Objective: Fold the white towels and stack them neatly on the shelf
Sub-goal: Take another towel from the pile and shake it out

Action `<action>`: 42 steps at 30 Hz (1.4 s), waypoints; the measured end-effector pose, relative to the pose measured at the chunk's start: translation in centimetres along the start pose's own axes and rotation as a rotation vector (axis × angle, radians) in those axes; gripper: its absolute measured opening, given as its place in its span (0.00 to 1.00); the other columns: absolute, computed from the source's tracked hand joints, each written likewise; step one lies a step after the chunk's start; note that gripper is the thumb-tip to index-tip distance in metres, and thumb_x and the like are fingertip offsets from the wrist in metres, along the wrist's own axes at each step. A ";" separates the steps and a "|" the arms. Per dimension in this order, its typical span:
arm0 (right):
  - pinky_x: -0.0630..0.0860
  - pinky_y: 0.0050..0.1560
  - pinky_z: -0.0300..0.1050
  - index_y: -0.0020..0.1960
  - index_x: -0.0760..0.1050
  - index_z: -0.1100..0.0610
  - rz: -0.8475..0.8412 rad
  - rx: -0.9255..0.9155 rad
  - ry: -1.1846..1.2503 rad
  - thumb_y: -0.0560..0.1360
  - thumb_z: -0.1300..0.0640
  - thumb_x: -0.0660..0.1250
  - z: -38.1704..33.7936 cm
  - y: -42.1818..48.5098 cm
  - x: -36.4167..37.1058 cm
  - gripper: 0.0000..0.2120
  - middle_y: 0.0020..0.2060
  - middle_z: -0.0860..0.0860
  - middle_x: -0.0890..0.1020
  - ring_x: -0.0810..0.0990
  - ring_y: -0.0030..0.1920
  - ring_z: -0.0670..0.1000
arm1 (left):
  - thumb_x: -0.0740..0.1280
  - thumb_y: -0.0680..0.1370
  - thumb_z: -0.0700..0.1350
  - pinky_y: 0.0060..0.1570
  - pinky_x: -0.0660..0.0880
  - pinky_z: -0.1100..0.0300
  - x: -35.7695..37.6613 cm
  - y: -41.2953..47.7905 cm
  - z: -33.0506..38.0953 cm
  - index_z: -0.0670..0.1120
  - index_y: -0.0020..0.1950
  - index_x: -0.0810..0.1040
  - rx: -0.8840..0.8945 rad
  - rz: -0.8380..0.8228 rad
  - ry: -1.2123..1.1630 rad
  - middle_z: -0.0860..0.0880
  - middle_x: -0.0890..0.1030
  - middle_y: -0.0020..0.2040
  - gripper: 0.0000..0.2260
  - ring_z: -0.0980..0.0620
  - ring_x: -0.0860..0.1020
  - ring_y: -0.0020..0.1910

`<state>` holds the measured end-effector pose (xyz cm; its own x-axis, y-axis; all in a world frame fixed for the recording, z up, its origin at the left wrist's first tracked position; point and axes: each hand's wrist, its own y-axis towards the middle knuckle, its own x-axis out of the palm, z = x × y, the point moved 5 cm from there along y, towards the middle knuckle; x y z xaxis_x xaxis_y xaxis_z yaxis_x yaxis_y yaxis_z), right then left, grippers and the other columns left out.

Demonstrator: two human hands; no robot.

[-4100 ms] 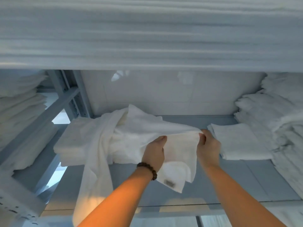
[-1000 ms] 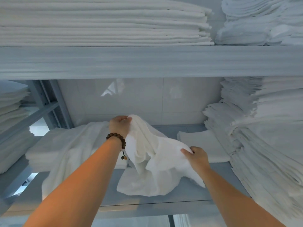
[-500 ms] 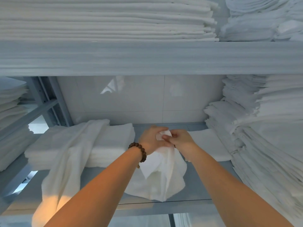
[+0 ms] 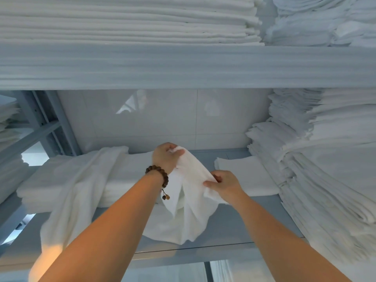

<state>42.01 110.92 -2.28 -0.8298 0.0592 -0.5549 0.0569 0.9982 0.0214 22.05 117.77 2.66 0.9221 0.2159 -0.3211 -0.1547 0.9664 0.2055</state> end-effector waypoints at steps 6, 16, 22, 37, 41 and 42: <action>0.60 0.27 0.38 0.25 0.69 0.53 0.105 0.139 0.026 0.71 0.57 0.71 4.4 -0.9 -1.2 0.18 0.22 0.46 0.69 0.67 0.26 0.46 | 0.73 0.72 0.43 0.31 0.78 0.60 -2.9 1.3 -3.6 0.49 0.41 0.76 -0.176 0.126 -0.138 0.47 0.77 0.43 0.05 0.52 0.76 0.35; 0.74 0.45 0.48 0.44 0.76 0.58 0.223 0.129 0.398 0.72 0.62 0.68 -0.5 1.2 -0.1 0.02 0.41 0.57 0.80 0.79 0.42 0.56 | 0.66 0.75 0.32 0.41 0.78 0.56 0.1 -2.0 -2.9 0.45 0.42 0.80 -0.211 -0.229 -0.353 0.41 0.81 0.46 0.10 0.44 0.80 0.45; 0.77 0.38 0.40 0.40 0.80 0.57 0.340 0.085 0.583 0.69 0.63 0.72 -4.1 1.4 0.9 0.03 0.34 0.51 0.81 0.79 0.36 0.50 | 0.68 0.74 0.34 0.41 0.77 0.67 2.1 -4.5 -0.3 0.45 0.41 0.85 -0.132 -0.431 -0.318 0.47 0.85 0.43 0.08 0.53 0.83 0.44; 0.73 0.39 0.46 0.46 0.76 0.65 0.221 0.062 0.721 0.74 0.64 0.68 -4.6 1.1 1.4 0.03 0.34 0.56 0.80 0.76 0.36 0.55 | 0.73 0.71 0.39 0.52 0.67 0.63 1.7 -3.3 2.4 0.52 0.38 0.78 0.379 -0.236 0.052 0.57 0.76 0.52 0.09 0.54 0.74 0.54; 0.74 0.51 0.50 0.55 0.74 0.69 0.024 -0.029 0.854 0.78 0.67 0.60 -5.3 0.7 2.0 0.08 0.45 0.63 0.79 0.78 0.44 0.57 | 0.73 0.71 0.40 0.44 0.73 0.63 2.0 -3.5 2.6 0.49 0.40 0.75 0.326 -0.274 -0.023 0.52 0.82 0.45 0.08 0.53 0.78 0.45; 0.75 0.50 0.49 0.54 0.74 0.68 0.014 -0.031 0.858 0.78 0.67 0.60 -5.2 0.6 1.9 0.07 0.45 0.63 0.79 0.78 0.43 0.57 | 0.73 0.71 0.40 0.43 0.73 0.64 2.0 -3.6 2.6 0.49 0.41 0.75 0.323 -0.278 -0.030 0.51 0.82 0.45 0.08 0.53 0.78 0.44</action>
<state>37.58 111.74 0.99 -0.9627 0.0490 0.2660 0.0654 0.9965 0.0530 25.38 114.38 3.65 0.9236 -0.0550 -0.3793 0.2155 0.8929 0.3953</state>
